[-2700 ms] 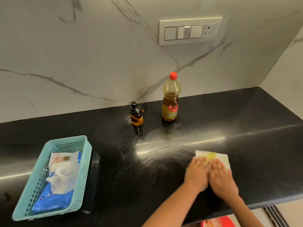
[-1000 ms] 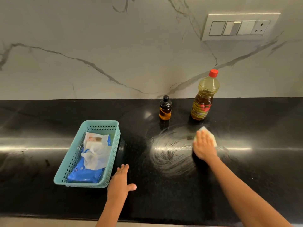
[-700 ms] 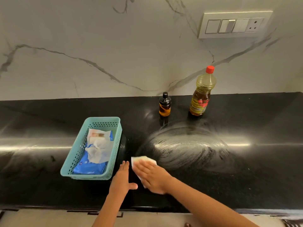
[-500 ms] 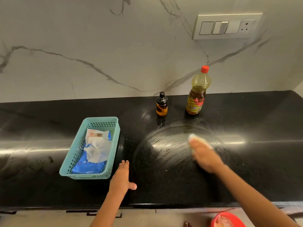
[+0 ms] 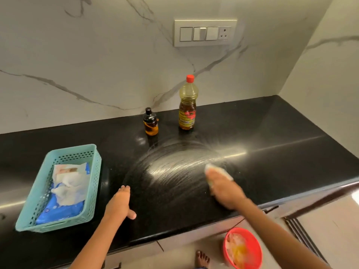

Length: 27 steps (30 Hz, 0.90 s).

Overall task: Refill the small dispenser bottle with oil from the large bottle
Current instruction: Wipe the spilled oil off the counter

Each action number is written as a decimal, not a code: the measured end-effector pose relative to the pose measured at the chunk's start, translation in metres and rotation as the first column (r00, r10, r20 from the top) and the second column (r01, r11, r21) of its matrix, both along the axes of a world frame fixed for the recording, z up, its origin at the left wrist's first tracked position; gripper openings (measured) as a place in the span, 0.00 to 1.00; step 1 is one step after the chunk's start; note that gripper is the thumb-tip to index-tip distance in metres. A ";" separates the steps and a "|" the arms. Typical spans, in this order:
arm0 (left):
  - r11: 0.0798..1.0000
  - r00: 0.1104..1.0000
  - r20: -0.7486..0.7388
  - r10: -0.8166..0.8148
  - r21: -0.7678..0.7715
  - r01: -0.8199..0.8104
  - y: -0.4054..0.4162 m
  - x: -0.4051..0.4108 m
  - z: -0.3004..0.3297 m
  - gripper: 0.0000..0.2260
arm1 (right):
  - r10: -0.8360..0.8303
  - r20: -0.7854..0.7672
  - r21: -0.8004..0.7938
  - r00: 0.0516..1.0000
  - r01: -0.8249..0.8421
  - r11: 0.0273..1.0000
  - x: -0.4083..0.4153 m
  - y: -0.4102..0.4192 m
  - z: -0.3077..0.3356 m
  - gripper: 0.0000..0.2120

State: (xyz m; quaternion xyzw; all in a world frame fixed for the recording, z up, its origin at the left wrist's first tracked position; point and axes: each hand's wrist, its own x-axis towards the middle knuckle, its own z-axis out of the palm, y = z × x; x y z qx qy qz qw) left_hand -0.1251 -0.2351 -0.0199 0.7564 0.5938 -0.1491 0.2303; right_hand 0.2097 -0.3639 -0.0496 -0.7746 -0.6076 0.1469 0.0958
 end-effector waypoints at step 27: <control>0.998 0.964 0.259 0.059 0.010 -0.064 -0.002 0.000 -0.019 0.41 | 0.026 0.109 0.117 0.994 -0.039 0.992 -0.132 0.020 -0.035 0.26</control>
